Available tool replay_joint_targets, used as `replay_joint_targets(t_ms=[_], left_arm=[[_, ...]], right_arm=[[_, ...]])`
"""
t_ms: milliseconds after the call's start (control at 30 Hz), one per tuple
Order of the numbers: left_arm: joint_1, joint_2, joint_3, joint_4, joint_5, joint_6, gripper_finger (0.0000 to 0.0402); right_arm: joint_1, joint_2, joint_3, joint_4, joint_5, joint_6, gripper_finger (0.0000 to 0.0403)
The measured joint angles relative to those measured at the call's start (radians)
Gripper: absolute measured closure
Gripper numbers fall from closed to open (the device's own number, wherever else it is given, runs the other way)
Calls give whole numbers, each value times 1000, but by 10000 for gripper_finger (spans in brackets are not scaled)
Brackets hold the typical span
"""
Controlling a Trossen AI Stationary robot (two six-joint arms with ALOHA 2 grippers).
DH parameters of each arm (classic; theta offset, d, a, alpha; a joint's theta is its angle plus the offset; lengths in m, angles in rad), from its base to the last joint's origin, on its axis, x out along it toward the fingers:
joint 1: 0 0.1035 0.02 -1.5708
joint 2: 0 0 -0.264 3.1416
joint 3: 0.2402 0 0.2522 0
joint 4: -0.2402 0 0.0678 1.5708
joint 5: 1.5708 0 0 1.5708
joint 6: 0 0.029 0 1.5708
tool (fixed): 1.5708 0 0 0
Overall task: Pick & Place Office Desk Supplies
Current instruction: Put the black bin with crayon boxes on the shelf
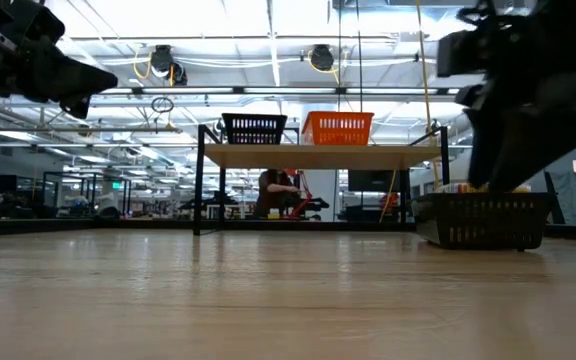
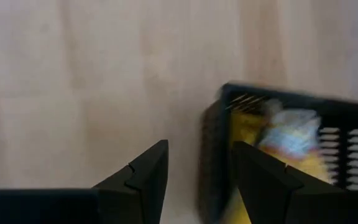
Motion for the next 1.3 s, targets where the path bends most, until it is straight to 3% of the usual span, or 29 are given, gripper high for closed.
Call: replay_joint_targets(t_ms=[300,633,733,933,1100,1300], left_arm=[[0,0,0,-12,0,-2,378],[0,0,0,-12,0,0,378],[0,0,0,-12,0,0,378],[0,0,0,-12,0,0,378],[0,0,0,-12,0,-1,378],[0,0,0,-12,0,-2,378]], right_arm=[[-53,8,-7,-30,-32,1,239],[-68,9,-106,26,-85,55,241],[-81,9,-115,26,-101,66,265],[-87,4,-115,22,-138,50,390],[-64,0,-100,-12,-140,82,400],[38,-1,58,-189,-105,143,401]])
